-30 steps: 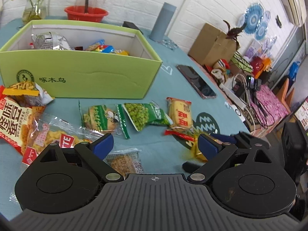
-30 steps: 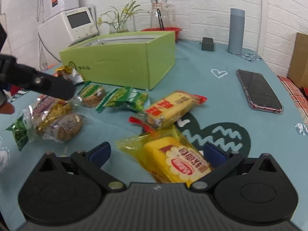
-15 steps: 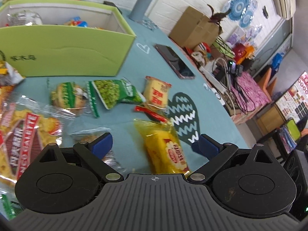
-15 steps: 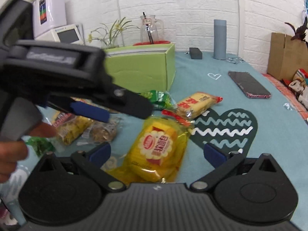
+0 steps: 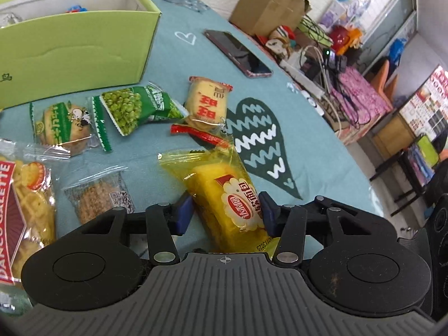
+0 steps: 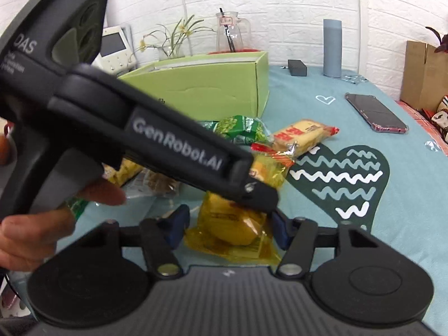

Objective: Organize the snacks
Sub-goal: 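Carry the yellow cake bag into the green box and open the left tool, then grasp the red-labelled cake pack with the left tool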

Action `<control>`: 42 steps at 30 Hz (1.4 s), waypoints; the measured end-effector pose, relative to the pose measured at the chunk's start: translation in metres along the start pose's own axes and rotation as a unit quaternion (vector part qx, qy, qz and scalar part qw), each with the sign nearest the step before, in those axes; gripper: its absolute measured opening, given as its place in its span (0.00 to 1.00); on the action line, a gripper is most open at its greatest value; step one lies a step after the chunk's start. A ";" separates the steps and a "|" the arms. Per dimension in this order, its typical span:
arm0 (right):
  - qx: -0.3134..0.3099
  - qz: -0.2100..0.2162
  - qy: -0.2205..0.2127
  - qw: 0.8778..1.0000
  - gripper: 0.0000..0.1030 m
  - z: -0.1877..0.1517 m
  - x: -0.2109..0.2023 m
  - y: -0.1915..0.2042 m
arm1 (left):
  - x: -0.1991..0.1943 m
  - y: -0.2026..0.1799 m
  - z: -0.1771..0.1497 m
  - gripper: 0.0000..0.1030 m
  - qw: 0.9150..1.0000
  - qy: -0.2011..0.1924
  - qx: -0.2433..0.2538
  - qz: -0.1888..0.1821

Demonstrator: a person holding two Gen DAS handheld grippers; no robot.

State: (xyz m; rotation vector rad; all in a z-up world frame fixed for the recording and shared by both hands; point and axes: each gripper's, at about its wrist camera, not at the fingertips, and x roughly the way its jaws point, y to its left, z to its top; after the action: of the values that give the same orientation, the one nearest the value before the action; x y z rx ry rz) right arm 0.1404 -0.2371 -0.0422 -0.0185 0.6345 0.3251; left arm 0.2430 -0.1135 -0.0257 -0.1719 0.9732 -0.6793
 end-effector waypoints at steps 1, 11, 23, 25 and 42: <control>-0.003 0.003 -0.006 1.000 0.59 0.002 -0.004 0.001 | -0.007 0.000 0.001 0.29 1.000 -0.007 -0.001 -0.004; -0.109 0.022 -0.075 0.991 0.61 0.087 0.017 0.021 | -0.066 0.025 0.076 0.29 0.994 -0.105 -0.022 0.023; -0.105 0.047 -0.055 0.992 0.63 0.182 0.144 -0.009 | -0.020 0.098 0.196 0.29 0.990 -0.108 -0.045 0.082; -0.107 0.050 -0.047 0.992 0.65 0.185 0.159 -0.011 | -0.011 0.108 0.198 0.29 0.990 -0.103 -0.050 0.079; -0.052 0.002 -0.055 0.997 0.91 0.129 0.063 -0.066 | -0.069 0.068 0.127 0.76 0.986 -0.165 0.007 0.022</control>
State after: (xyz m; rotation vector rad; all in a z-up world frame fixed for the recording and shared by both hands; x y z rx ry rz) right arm 0.2826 -0.2661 0.0193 -0.0990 0.5072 0.3603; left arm 0.3510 -0.0391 0.0660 -0.2416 0.6519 -0.5939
